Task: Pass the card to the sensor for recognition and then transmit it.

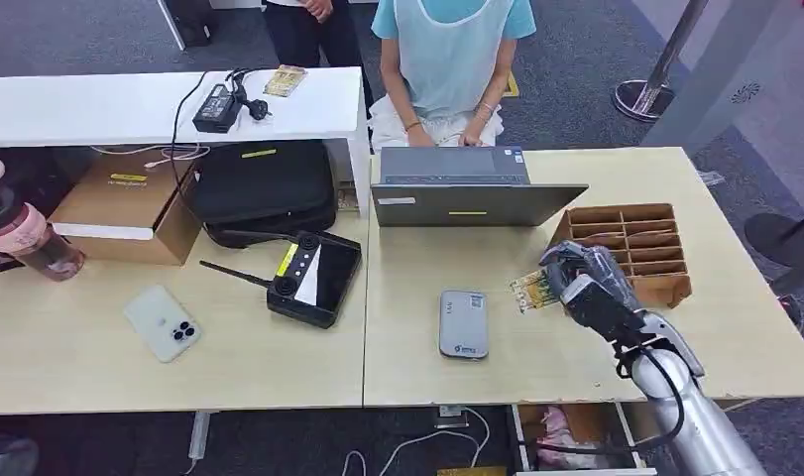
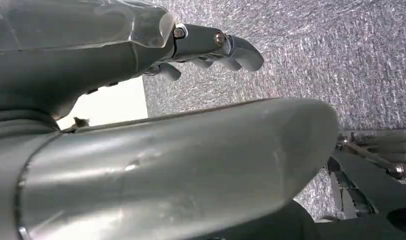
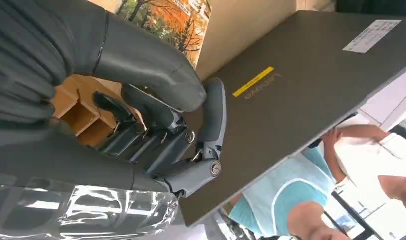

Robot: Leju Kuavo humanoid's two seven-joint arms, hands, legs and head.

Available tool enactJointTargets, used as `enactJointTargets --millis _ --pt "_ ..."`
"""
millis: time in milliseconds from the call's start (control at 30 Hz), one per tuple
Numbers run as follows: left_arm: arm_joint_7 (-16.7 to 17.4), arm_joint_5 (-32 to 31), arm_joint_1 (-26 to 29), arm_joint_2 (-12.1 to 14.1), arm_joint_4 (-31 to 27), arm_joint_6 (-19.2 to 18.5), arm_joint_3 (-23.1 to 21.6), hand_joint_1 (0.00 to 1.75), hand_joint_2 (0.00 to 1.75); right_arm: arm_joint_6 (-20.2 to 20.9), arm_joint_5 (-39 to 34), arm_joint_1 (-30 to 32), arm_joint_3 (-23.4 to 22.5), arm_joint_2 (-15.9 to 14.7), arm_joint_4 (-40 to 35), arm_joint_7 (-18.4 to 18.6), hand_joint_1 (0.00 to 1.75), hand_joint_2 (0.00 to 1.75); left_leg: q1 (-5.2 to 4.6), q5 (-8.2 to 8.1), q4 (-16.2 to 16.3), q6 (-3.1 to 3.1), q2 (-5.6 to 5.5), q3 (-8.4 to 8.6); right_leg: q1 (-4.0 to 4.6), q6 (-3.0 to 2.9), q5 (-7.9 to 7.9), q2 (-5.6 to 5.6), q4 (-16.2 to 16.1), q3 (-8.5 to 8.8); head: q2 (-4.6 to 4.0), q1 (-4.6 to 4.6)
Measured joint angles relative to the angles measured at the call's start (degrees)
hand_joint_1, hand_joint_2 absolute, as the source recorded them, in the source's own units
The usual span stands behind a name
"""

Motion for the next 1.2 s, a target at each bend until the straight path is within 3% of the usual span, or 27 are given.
enactJointTargets --millis 533,1200 --pt "0.59 -0.44 -0.01 0.17 0.00 0.07 0.00 0.00 0.00 -1.03 -2.51 -2.19 2.29 3.47 6.36 0.00 1.75 1.75 0.00 0.00 0.00 0.00 -0.01 0.00 0.00 0.00 0.00 0.00 0.01 -0.01 0.00 -0.02" --pt "0.59 -0.87 -0.02 0.13 0.00 0.39 0.00 0.00 0.00 -2.18 -3.37 1.38 3.15 5.83 7.54 0.85 1.75 1.75 0.00 0.00 0.00 0.00 0.01 0.01 0.00 0.00 0.00 0.02 0.01 -0.01 0.00 0.00"
